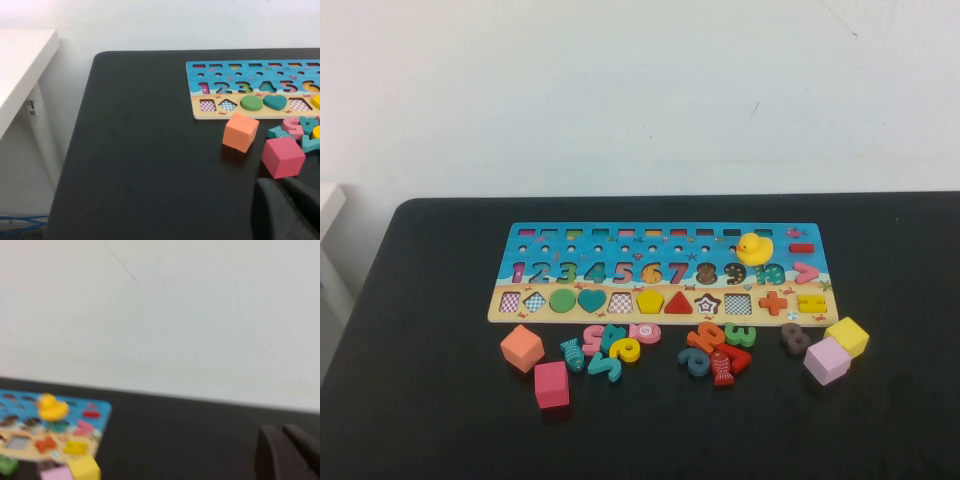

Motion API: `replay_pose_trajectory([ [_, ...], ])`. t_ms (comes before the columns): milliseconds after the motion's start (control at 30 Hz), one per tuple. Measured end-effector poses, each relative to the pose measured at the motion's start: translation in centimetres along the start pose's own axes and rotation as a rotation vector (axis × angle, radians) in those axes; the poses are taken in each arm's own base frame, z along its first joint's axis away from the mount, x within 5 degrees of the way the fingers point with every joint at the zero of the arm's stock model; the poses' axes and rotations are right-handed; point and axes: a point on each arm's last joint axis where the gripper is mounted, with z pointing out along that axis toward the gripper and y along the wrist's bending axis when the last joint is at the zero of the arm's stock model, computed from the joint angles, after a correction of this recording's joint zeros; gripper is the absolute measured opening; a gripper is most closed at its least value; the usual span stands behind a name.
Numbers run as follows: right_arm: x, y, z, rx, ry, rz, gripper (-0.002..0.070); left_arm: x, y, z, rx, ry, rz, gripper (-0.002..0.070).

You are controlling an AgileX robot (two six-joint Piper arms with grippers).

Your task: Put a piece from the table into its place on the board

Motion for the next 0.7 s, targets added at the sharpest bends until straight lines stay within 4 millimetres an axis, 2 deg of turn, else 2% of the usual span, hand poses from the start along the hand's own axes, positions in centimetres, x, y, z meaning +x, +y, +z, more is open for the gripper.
replay_pose_trajectory([
  [133, 1.9, -0.1, 0.3, 0.051, 0.049, 0.058, 0.0019, 0.0, 0.0, 0.0, 0.000, 0.000, 0.000, -0.0001],
  [367, 2.1, 0.0, 0.4, 0.023, 0.047, 0.100, 0.0019, 0.0, 0.0, 0.0, 0.000, 0.000, -0.004, -0.0001],
  [700, 3.1, 0.1, 0.3, 0.012, 0.153, 0.122, 0.0019, 0.0, 0.0, 0.0, 0.000, 0.000, -0.004, -0.0001],
])
